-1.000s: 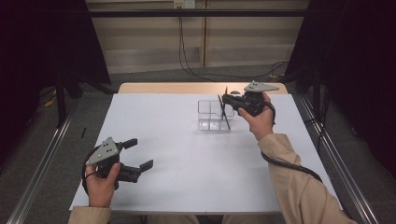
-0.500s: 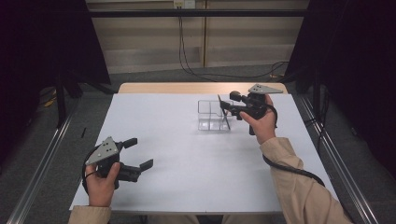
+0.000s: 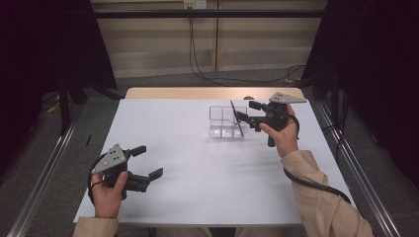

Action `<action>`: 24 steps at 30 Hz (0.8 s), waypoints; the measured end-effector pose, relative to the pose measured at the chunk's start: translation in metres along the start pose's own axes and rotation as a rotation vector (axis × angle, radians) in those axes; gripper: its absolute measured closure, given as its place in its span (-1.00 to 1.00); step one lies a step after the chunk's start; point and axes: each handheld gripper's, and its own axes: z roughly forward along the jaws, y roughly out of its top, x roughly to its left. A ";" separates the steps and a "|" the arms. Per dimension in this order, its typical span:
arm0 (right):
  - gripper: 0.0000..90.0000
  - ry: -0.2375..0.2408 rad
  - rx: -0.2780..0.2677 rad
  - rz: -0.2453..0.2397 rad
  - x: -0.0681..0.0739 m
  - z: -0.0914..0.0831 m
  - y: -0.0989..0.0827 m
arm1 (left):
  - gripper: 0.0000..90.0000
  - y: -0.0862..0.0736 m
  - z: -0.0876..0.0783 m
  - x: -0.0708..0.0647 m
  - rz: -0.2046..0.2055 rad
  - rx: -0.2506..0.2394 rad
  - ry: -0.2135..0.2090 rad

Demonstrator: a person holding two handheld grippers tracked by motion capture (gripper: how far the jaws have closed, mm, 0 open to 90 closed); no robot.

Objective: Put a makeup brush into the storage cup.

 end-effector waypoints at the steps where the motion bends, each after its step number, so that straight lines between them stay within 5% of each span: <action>1: -0.60 -0.001 -0.001 0.000 0.000 -0.001 -0.001 | -0.98 0.000 0.000 0.000 -0.003 -0.003 -0.001; 24: -0.70 0.018 0.009 -0.008 0.008 -0.037 -0.018 | -0.98 0.002 0.004 -0.001 0.004 -0.005 -0.008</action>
